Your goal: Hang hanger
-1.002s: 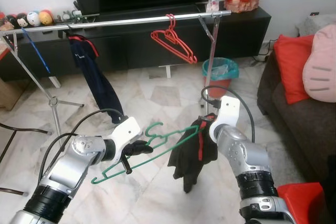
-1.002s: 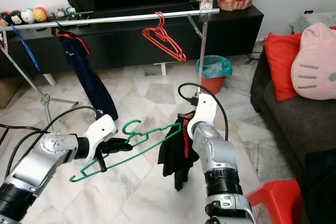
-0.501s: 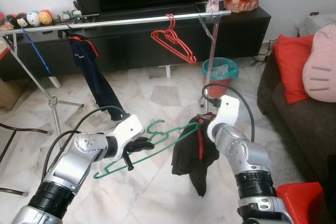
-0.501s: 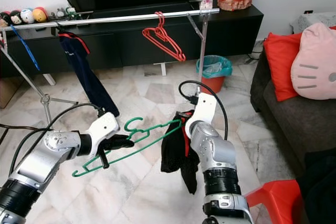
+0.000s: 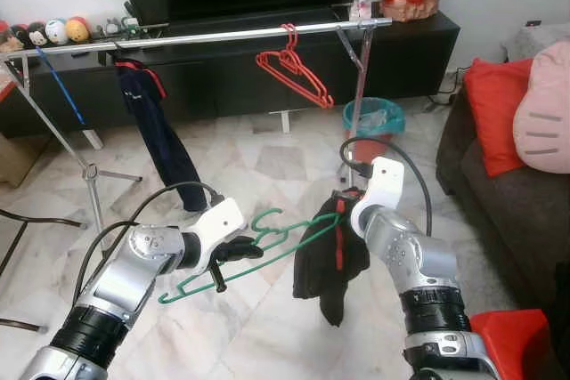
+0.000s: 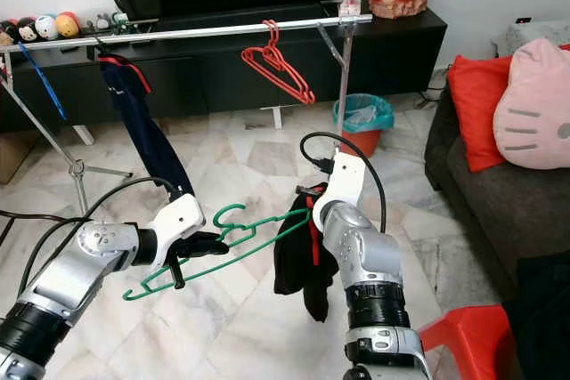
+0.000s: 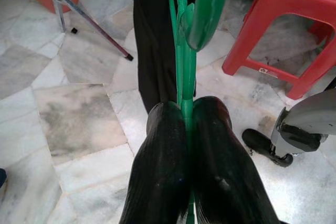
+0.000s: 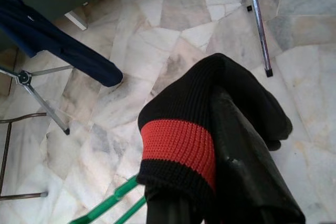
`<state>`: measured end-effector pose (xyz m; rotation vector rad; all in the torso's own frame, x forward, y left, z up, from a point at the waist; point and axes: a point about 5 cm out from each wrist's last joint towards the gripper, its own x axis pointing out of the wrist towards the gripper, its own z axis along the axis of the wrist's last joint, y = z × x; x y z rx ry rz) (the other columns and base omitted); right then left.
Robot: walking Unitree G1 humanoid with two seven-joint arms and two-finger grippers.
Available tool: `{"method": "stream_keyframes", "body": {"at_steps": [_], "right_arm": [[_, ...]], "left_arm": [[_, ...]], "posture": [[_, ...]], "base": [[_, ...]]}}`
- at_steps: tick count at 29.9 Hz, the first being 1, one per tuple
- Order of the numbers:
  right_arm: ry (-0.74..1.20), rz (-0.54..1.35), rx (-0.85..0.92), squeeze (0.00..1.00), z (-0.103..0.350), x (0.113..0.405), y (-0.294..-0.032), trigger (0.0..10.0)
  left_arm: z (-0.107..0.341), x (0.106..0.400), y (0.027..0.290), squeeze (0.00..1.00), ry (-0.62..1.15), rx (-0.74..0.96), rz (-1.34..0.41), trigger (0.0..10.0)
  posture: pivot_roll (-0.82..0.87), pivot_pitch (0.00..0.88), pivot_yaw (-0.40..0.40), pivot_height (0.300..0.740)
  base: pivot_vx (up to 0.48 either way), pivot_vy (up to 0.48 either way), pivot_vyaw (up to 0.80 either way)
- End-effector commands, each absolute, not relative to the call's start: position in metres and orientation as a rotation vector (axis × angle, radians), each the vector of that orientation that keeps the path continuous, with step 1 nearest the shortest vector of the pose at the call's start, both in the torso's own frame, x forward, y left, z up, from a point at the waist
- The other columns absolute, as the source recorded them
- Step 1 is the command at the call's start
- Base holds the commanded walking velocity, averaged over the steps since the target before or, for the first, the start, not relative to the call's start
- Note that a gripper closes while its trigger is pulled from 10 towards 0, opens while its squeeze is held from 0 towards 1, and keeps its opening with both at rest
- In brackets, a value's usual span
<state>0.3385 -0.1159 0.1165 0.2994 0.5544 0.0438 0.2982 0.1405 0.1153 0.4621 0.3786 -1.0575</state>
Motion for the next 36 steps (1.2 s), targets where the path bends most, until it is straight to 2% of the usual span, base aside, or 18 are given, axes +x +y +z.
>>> {"method": "stream_keyframes", "body": {"at_steps": [1, 8, 13, 20, 23, 26, 29, 36], "right_arm": [[0.522, 0.097, 0.298, 0.0, 0.127, 0.338, -0.107, 10.0], [0.537, 0.135, 0.279, 0.0, 0.127, 0.325, -0.102, 10.0], [0.553, 0.095, 0.292, 0.0, 0.124, 0.316, -0.11, 10.0], [0.53, 0.147, 0.276, 0.0, 0.134, 0.308, -0.109, 10.0], [0.522, 0.191, 0.161, 0.0, 0.133, 0.305, -0.107, 10.0], [0.518, 0.235, 0.13, 0.0, 0.135, 0.302, -0.104, 10.0], [0.506, 0.339, 0.031, 0.0, 0.137, 0.296, -0.1, 10.0], [0.506, 0.28, -0.191, 0.0, 0.129, 0.299, -0.126, 10.0]], "left_arm": [[0.119, 0.301, 0.141, 0.0, 0.374, 0.471, -1.064, 10.0], [0.12, 0.309, 0.149, 0.0, 0.379, 0.47, -1.009, 10.0], [0.116, 0.313, 0.148, 0.0, 0.392, 0.483, -0.974, 10.0], [0.113, 0.307, 0.142, 0.0, 0.408, 0.451, -1.064, 10.0], [0.113, 0.306, 0.145, 0.0, 0.422, 0.442, -1.078, 10.0], [0.114, 0.305, 0.149, 0.0, 0.428, 0.437, -1.086, 10.0], [0.116, 0.304, 0.152, 0.0, 0.435, 0.428, -1.109, 10.0], [0.115, 0.295, 0.151, 0.0, 0.468, 0.397, -1.177, 10.0]], "posture": [[-0.04, 0.0, 0.08, 0.74], [-0.05, 0.0, 0.081, 0.74], [-0.05, 0.0, 0.082, 0.74], [-0.06, 0.0, 0.083, 0.74], [-0.07, 0.0, 0.086, 0.74], [-0.07, 0.0, 0.087, 0.74], [-0.06, 0.0, 0.086, 0.74], [-0.07, 0.0, 0.084, 0.74]], "base": [[0.0, 0.0, 0.0], [0.0, 0.0, 0.0], [0.0, 0.0, 0.0], [0.0, 0.0, 0.0], [0.0, 0.0, 0.0], [0.0, 0.0, 0.0], [0.0, 0.0, 0.0], [0.0, 0.0, 0.0]]}}
